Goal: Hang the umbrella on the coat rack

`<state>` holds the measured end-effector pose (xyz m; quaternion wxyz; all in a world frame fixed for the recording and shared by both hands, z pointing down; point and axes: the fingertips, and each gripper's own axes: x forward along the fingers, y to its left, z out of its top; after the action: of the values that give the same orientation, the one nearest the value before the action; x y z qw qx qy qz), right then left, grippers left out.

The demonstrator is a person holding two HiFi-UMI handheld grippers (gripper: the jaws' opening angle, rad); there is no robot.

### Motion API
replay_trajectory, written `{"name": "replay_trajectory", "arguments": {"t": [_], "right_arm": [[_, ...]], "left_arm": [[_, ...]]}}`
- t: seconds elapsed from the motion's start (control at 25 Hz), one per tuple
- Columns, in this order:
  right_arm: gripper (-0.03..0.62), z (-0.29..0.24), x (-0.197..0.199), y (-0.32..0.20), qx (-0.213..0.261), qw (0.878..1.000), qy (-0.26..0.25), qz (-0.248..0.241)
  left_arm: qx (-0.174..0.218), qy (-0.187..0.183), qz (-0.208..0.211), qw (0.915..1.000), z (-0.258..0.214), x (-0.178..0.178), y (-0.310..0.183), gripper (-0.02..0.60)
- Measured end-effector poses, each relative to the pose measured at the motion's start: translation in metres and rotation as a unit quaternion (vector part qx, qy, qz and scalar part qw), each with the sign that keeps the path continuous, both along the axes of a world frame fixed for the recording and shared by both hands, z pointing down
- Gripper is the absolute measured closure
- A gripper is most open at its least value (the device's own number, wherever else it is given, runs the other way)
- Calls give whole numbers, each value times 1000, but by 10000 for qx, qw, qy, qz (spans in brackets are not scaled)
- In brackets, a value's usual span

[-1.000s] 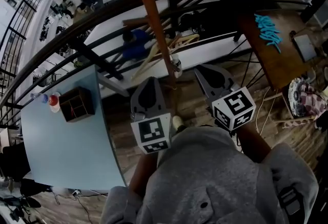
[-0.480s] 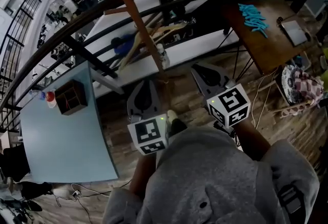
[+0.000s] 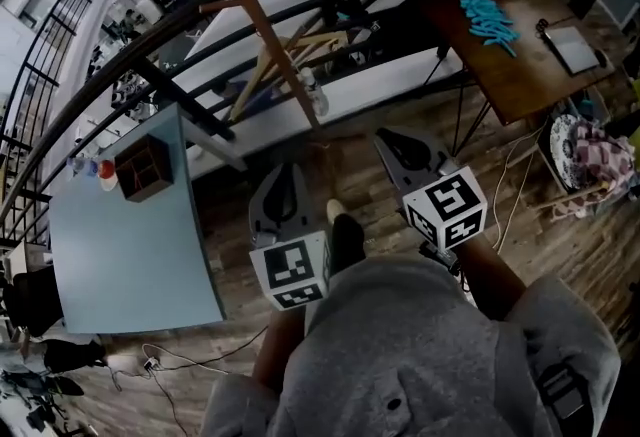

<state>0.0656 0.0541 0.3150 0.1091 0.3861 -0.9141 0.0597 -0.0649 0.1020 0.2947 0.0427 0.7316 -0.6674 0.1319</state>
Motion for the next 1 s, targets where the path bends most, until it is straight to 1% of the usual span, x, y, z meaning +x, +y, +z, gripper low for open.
{"name": "replay_trajectory", "arguments": {"t": [0.24,0.4,0.56,0.68,1.0], "right_arm": [[564,0,5,32,-10,9999,-138,-22],[563,0,3,56,-31,9999,-105,-49],[563,-6,1,69,32,9999,-102,-7],[563,-8,-3,77,45,10000,-59,33],[565,-9,-24,106,-21,9998,71,201]], "left_arm": [[-5,-71,-30,10000,0,7,37,560],[-24,-36,-55,10000,3,4,59,560],[-20,6,-21,10000,5,0,70,560],[45,83,-27,10000,3,-7,78,560],[-11,144,39,9999,-2,-36,112,560]]}}
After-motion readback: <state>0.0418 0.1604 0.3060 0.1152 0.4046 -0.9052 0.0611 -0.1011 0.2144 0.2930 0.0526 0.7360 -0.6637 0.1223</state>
